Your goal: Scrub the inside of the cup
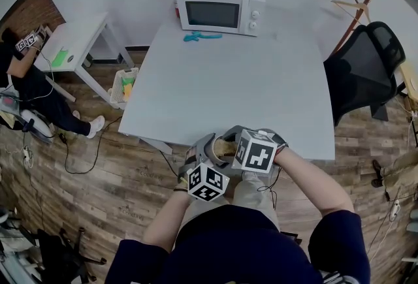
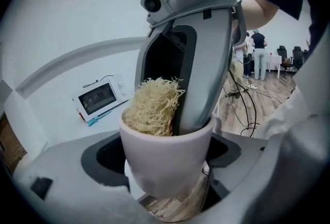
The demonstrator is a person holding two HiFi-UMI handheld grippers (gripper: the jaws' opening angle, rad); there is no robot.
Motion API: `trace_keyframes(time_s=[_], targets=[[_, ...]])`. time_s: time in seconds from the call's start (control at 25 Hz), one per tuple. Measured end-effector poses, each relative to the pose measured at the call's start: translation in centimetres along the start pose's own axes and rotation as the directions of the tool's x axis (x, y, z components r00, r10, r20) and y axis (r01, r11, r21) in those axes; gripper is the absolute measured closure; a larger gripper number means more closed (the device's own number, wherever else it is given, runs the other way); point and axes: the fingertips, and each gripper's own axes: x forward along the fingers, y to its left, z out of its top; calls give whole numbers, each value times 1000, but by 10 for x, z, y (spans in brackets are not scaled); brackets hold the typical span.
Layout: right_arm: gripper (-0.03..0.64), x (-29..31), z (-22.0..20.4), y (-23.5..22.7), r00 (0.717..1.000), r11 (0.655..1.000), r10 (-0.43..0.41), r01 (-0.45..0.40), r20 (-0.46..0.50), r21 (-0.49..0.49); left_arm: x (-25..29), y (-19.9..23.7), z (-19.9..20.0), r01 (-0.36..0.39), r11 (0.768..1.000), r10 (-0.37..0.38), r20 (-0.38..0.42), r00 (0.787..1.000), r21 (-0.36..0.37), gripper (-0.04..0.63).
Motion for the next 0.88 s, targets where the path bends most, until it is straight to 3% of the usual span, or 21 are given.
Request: trace_keyframes(time_s=[0.2,0.28,0.88], targets=[[436,1,-5,7,996,967,35,-54,-80,-247,3,-6,4,49,999,-48,16,999,-21,163],[437,2,-7,8,994,951,29,-61,-109,-303,4,-8,5,61,998,-60,18,998,-18,163],[437,7,-15,7,994,958,19,-50,-111,-283,10,-12,0,80,997,-80,16,997,-6,163]])
